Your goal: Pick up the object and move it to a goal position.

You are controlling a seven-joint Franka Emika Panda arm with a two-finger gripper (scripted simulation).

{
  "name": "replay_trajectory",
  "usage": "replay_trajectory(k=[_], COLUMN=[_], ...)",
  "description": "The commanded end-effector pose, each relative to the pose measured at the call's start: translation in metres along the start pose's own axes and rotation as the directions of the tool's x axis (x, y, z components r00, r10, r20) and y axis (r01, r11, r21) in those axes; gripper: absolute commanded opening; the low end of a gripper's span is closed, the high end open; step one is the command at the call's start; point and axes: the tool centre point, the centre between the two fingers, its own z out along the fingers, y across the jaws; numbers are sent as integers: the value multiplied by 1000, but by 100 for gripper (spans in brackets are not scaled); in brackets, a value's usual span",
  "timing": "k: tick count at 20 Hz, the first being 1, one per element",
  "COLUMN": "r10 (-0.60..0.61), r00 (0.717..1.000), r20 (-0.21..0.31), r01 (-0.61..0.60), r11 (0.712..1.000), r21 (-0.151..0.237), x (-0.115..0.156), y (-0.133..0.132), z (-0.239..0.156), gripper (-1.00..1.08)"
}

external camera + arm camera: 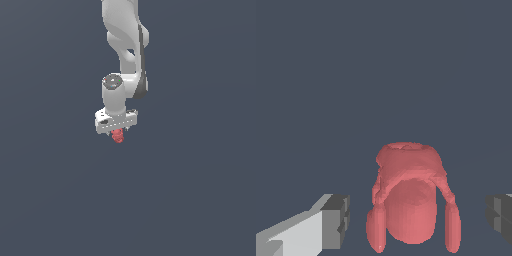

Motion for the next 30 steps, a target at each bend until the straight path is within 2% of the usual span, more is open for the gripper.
replay_trajectory(k=[1, 10, 11, 23, 30], r10=[-1, -2, -2, -2, -2], r00=[1000, 1000, 1000, 1000, 1000], r20=[1, 0, 0, 0, 0], r01=[1, 2, 2, 2, 2], r11=[1000, 1000, 1000, 1000, 1000], r21=[0, 1, 1, 0, 0], x=[-1, -1, -1, -1, 3], y=[0, 0, 0, 0, 9], z=[12, 34, 34, 32, 12], gripper=[100, 100, -100, -100, -100])
